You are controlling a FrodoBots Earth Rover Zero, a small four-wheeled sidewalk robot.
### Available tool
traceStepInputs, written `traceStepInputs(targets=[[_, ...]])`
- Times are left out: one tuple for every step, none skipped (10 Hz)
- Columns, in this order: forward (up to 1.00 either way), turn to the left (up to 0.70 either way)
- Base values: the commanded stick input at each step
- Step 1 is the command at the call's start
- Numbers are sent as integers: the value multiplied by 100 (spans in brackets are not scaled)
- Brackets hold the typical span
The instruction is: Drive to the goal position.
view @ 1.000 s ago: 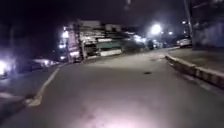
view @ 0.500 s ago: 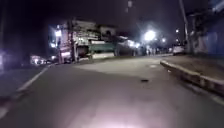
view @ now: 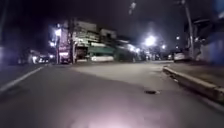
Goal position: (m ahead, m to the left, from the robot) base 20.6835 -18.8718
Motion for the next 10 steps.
traceStepInputs(targets=[[100, -40], [100, -40], [100, -35], [100, -29], [100, 0], [100, 0], [100, 0], [100, -12], [100, -40], [100, -40]])
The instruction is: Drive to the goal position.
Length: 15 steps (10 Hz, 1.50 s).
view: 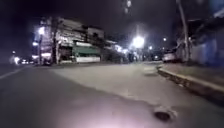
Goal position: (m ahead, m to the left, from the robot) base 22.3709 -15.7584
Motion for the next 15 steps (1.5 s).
traceStepInputs(targets=[[100, -27], [100, -6], [100, 0], [100, 0], [100, 0], [100, 0], [100, 0], [100, 0], [100, 0], [100, 0], [100, 0], [100, 0], [100, 0], [100, 0], [100, 0]])
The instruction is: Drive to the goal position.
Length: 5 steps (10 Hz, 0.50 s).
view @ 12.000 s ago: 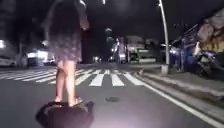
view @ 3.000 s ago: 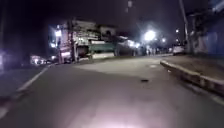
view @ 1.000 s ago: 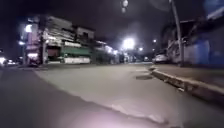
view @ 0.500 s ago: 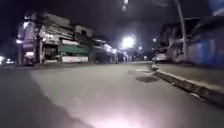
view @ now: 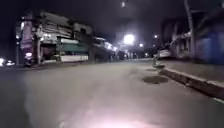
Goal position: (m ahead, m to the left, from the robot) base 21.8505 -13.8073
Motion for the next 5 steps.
traceStepInputs(targets=[[100, 0], [100, 0], [100, -6], [100, -24], [100, -40]])
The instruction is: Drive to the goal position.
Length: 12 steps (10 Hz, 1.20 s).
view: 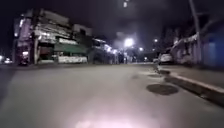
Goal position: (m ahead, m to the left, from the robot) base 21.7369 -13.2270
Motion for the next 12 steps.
traceStepInputs(targets=[[100, -40], [100, -38], [100, -28], [100, -6], [100, 0], [100, 0], [100, 0], [100, 0], [100, 0], [100, 0], [100, 0], [100, 0]])
